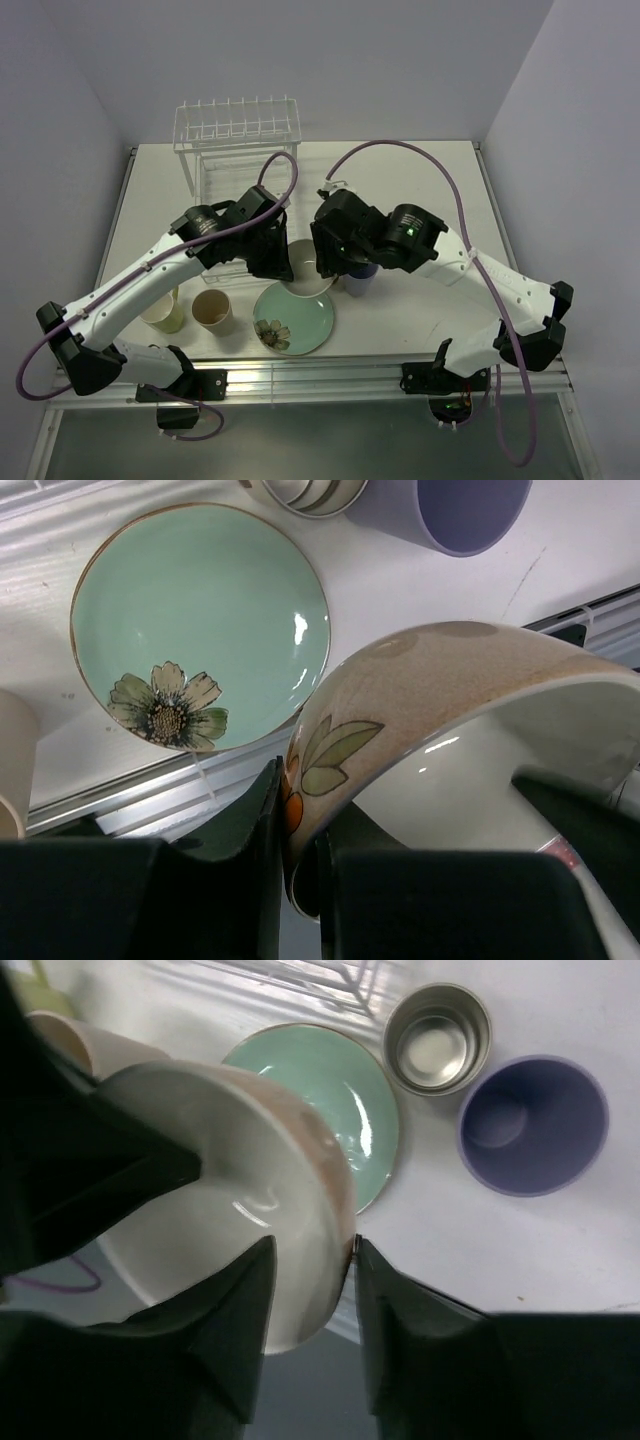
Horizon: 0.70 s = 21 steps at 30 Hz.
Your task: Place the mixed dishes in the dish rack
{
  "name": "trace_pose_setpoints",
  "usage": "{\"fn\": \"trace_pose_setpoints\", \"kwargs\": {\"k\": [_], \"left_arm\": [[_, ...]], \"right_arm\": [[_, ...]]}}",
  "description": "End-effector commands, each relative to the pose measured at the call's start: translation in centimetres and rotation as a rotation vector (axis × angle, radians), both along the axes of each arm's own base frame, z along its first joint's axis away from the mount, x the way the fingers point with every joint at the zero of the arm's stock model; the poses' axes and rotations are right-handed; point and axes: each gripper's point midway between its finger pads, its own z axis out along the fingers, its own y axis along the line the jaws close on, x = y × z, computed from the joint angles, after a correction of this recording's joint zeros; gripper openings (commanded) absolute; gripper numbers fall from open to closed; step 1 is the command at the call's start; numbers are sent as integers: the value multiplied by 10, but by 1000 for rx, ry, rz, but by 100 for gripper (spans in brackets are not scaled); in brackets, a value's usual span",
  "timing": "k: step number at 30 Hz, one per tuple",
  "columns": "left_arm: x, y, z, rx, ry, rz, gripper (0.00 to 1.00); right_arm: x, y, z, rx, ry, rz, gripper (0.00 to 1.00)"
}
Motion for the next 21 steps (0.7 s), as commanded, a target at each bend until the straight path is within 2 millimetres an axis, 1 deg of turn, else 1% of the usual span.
{"fn": "trace_pose_setpoints", "kwargs": {"k": [1, 3, 4, 5, 6, 7, 8, 9, 10, 11, 12, 13, 14, 15, 16, 17, 18, 19, 21], "left_arm": [[8, -15, 34, -146, -104, -39, 0], [5, -16, 32, -160, -87, -55, 0], [7, -15, 32, -165, -84, -50, 0], [7, -15, 31, -172, -79, -51, 0], [5, -16, 36, -202, -81, -60, 0], [9, -13, 39, -220, -81, -46, 0], [11, -11, 37, -235, -76, -42, 0], [7, -14, 50, -308, -83, -67, 0], [15, -8, 54, -343, -89, -43, 0], [14, -6, 50, -367, -67, -43, 0], [12, -4, 57, -417, -70, -46, 0], [13, -7, 59, -480, -63, -66, 0], [11, -8, 64, -519, -65, -75, 0], [8, -8, 73, -568, -73, -76, 0], [6, -13, 78, -616, -76, -104, 0], [3, -15, 81, -641, -73, -114, 0], [0, -16, 86, -670, -65, -113, 0], [-1, -17, 85, -682, -60, -115, 0], [-2, -19, 92, -715, -68, -122, 0]], "right_arm": [[-9, 11, 39, 139, -45, 84, 56], [-11, 12, 47, 153, -49, 99, 69], [-13, 12, 48, 157, -41, 105, 78], [-14, 11, 53, 171, -47, 109, 80], [-15, 10, 55, 176, -47, 110, 82], [-15, 9, 58, 186, -54, 108, 98], [-17, 7, 64, 206, -63, 112, 99], [-18, 5, 68, 220, -72, 113, 100], [-18, 7, 75, 256, -89, 120, 100], [-24, 5, 80, 295, -89, 138, 100], [-25, 6, 84, 325, -93, 150, 100], [-24, 11, 87, 365, -99, 160, 100], [-28, 9, 95, 408, -106, 173, 100], [-39, 15, 99, 463, -63, 222, 100], [-34, 18, 104, 506, -60, 221, 100], [-37, 20, 107, 537, -47, 239, 100], [-42, 25, 109, 561, -20, 272, 100], [-42, 26, 113, 571, -23, 283, 100], [-42, 33, 111, 568, -2, 308, 100]]}}
